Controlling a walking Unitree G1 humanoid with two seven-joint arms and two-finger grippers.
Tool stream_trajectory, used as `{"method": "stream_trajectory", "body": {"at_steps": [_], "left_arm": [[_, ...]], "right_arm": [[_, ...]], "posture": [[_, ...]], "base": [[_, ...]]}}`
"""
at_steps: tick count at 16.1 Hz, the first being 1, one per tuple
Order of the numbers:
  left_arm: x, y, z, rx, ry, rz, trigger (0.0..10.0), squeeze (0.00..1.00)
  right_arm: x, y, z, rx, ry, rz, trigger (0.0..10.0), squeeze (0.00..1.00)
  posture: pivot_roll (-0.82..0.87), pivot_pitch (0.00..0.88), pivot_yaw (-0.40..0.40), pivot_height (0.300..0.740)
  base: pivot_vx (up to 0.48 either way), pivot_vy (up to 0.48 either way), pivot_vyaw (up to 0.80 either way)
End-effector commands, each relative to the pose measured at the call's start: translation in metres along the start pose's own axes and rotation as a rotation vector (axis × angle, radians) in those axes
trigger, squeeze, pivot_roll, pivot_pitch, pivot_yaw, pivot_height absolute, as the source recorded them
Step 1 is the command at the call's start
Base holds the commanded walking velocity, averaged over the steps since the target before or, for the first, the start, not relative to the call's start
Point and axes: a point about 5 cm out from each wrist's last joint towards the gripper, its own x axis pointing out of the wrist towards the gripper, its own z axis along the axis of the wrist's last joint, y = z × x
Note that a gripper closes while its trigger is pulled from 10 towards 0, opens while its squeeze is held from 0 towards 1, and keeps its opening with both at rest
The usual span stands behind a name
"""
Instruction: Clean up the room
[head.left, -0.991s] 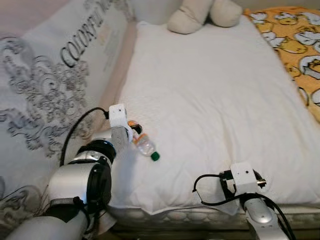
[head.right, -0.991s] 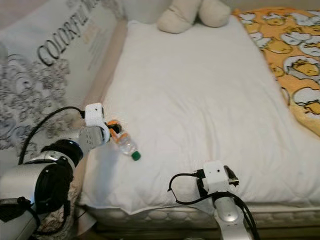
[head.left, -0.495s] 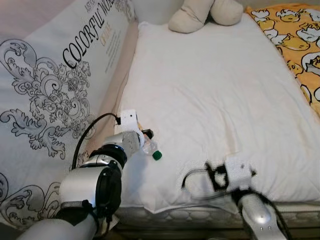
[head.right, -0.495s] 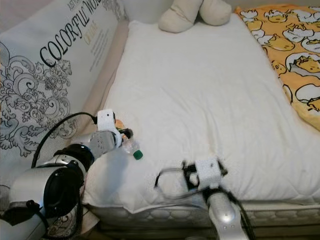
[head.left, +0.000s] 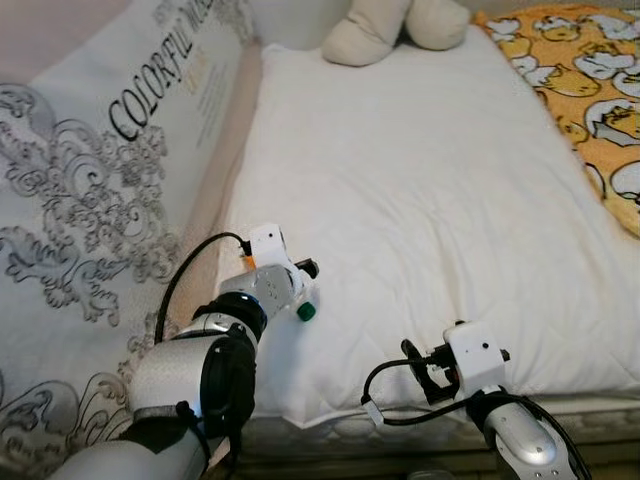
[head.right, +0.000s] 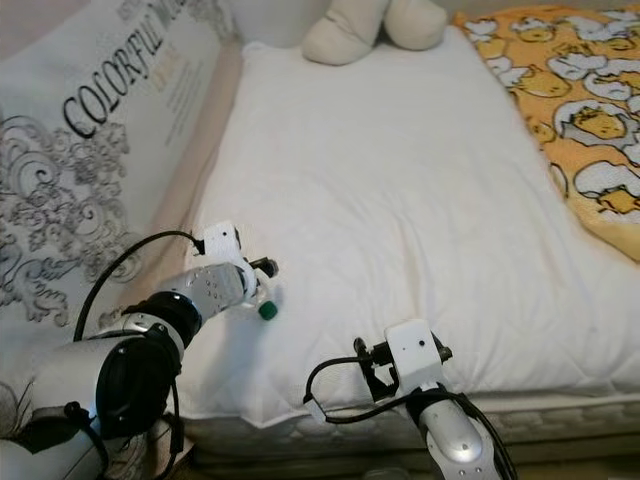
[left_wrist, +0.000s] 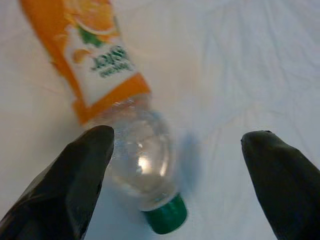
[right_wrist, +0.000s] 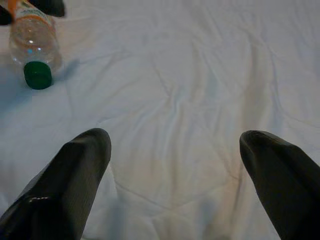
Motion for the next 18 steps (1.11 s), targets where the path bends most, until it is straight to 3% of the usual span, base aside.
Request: {"method": "stream_trajectory", "body": {"at_steps": [1,5,9,12,18], "left_arm": [[0.002,0.009,-0.004,-0.024,0.004,0.044,10.0,0.00],[0.004,0.019,-0.011,-0.014,0.002,0.108,10.0,0.00],[0.005,0.030,-0.017,0.028,0.003,0.185,10.0,0.00],[0.006,0.037,-0.021,0.061,0.010,0.220,10.0,0.00],[0.005,0.066,-0.020,0.093,-0.004,0.334,10.0,0.00]], "right_arm": [[-0.003,0.005,0.003,0.011,-0.006,0.027,10.0,0.00],[-0.021,0.005,-0.003,0.011,0.030,0.025,10.0,0.00],[-0.028,0.005,-0.004,0.013,0.046,0.015,10.0,0.00],[-0.030,0.006,-0.004,0.014,0.056,0.013,10.0,0.00],[-0.033,0.007,-0.007,0.013,0.074,0.008,10.0,0.00]], "posture": [[-0.41,0.023,0.151,0.736],[-0.45,0.052,0.142,0.736],[-0.47,0.068,0.142,0.736],[-0.48,0.073,0.146,0.736],[-0.48,0.078,0.145,0.736]], "base": [[0.000,0.000,0.00],[0.000,0.000,0.00],[0.000,0.000,0.00],[0.000,0.000,0.00],[0.000,0.000,0.00]]}}
